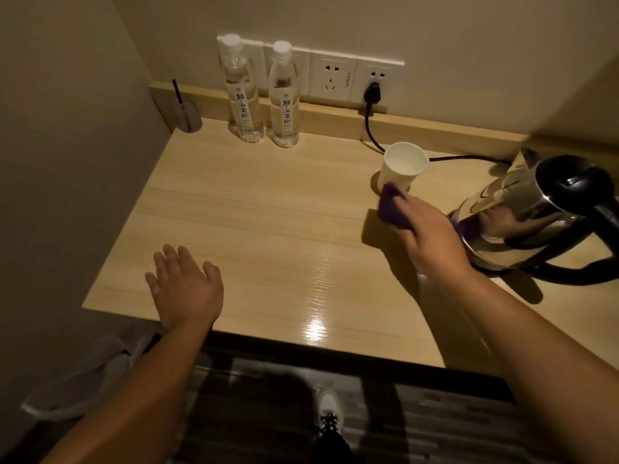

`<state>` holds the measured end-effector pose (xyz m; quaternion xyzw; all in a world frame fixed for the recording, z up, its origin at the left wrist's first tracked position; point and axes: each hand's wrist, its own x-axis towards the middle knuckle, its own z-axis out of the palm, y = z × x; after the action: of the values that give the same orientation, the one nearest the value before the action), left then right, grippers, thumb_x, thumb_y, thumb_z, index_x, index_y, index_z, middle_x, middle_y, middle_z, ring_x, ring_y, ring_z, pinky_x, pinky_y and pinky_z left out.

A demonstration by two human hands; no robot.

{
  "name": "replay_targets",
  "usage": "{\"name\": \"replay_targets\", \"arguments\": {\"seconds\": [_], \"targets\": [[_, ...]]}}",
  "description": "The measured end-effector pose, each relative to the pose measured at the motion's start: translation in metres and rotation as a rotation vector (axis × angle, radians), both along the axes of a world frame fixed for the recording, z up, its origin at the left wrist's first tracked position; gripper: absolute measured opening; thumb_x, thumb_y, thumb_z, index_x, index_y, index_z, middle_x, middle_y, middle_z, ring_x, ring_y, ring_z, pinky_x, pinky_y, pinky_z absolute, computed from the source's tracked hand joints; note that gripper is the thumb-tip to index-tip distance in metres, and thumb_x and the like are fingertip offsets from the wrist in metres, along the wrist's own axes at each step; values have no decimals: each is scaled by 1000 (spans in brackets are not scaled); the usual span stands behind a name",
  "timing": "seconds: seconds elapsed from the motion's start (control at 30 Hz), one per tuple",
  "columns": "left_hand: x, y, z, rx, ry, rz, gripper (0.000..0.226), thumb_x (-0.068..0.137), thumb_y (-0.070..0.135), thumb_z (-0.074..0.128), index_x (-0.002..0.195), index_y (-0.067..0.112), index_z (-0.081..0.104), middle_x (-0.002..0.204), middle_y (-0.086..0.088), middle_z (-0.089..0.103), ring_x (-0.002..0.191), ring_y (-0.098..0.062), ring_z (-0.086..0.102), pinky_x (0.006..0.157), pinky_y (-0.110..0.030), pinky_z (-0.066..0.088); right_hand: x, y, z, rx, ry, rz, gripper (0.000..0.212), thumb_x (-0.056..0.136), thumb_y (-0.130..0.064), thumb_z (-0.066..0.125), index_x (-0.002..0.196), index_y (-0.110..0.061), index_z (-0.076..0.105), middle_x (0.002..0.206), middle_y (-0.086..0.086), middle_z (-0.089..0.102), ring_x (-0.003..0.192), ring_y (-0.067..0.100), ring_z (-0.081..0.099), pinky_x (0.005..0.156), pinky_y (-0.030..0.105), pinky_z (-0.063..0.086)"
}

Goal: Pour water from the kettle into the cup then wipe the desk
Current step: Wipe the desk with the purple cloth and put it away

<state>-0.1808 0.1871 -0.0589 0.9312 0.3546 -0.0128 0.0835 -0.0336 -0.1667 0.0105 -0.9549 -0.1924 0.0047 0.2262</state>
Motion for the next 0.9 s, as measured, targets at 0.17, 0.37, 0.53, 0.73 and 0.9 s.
{"name": "replay_targets", "arguments": {"seconds": [0.17, 0.37, 0.53, 0.73, 0.9], "targets": [[0, -1, -2, 21, -21, -1, 60, 95, 33, 34, 144, -1, 31, 155, -20, 23, 143, -34, 14, 115, -52, 10, 34, 6, -60, -412, -28, 250, 54, 97, -40, 40, 148, -27, 27, 154, 3, 32, 140, 29, 23, 113, 48, 15], [-1, -1, -2, 20, -33, -17, 61, 94, 34, 33, 144, -2, 30, 155, -21, 23, 143, -35, 14, 114, -53, 10, 12, -5, -56, -339, -11, 260, 51, 97, -37, 41, 146, -26, 32, 153, 1, 34, 141, 26, 23, 114, 46, 11], [-3, 0, -2, 19, -33, -28, 64, 93, 37, 30, 144, -2, 30, 154, -22, 24, 142, -36, 15, 114, -54, 11, -107, -61, -49, -279, 42, 300, 59, 87, -28, 64, 142, -23, 42, 148, 3, 41, 137, 27, 32, 113, 45, 16], [-5, 2, 6, -39, 52, -66, 65, 95, 37, 27, 148, 0, 19, 158, -20, 12, 145, -34, 7, 115, -51, 5, -217, -97, -42, -307, 142, 270, 72, 67, -12, 82, 133, -18, 54, 140, 4, 50, 130, 30, 44, 108, 52, 25], [-21, 8, 32, -110, 130, -206, 58, 98, 33, 28, 147, 2, 25, 158, -18, 14, 144, -33, 11, 115, -50, 10, -250, -99, -7, 273, 707, -50, 37, 97, -24, 51, 130, -38, 48, 131, -17, 56, 123, 8, 51, 96, 12, 36]]}}
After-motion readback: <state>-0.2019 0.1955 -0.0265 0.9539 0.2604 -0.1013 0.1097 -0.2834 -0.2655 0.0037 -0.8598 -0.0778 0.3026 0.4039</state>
